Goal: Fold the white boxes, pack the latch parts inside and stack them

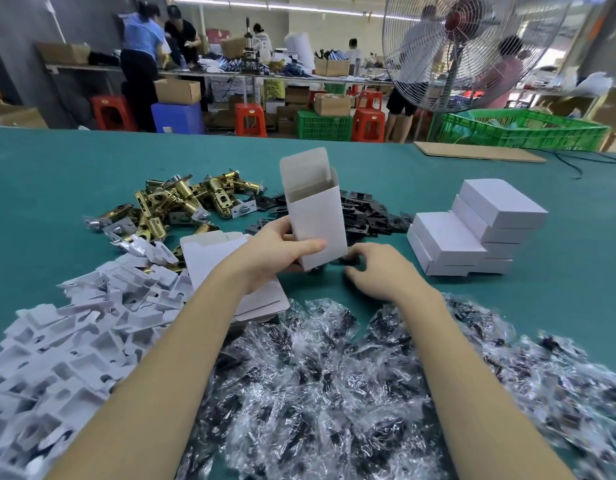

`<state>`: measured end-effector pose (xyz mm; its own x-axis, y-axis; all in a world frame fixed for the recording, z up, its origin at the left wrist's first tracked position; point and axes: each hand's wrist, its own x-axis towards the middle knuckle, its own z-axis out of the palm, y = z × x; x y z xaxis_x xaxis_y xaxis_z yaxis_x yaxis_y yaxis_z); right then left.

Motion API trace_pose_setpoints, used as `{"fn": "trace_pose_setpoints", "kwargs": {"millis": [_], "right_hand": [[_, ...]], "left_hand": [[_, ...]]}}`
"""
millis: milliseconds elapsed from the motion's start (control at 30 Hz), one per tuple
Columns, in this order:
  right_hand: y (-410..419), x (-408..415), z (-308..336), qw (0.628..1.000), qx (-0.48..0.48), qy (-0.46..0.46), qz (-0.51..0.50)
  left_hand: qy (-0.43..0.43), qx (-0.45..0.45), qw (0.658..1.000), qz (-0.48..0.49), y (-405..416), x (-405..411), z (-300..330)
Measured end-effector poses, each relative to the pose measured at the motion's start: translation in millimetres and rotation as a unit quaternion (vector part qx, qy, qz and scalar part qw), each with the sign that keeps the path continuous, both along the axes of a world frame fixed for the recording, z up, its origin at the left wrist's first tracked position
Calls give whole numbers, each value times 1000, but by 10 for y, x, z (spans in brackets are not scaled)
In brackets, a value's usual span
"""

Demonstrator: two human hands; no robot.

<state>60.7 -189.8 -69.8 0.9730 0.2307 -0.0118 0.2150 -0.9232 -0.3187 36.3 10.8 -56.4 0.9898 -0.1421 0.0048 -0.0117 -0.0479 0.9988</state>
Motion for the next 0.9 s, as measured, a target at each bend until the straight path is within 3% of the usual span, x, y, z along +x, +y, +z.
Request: {"fn": "trace_pose_setpoints", "kwargs": {"millis": [233, 333, 500, 733, 900], "right_hand": [[-111, 17, 24, 997, 55, 27, -35], [-140, 33, 16, 999, 33, 36, -20], [-151, 54, -7, 994, 110, 1, -23], [-197, 98, -22, 989, 138, -28, -36], [-227, 87, 64, 989, 141, 37, 20]], "left_hand": [[-14, 59, 998, -33, -12, 2, -81], [-8, 48, 998, -37, -7, -1, -81], [-5, 25, 999, -21, -18, -13, -73], [-3, 22, 1000, -18, -29, -35, -66], [-5, 35, 999, -17, -21, -39, -65]]}}
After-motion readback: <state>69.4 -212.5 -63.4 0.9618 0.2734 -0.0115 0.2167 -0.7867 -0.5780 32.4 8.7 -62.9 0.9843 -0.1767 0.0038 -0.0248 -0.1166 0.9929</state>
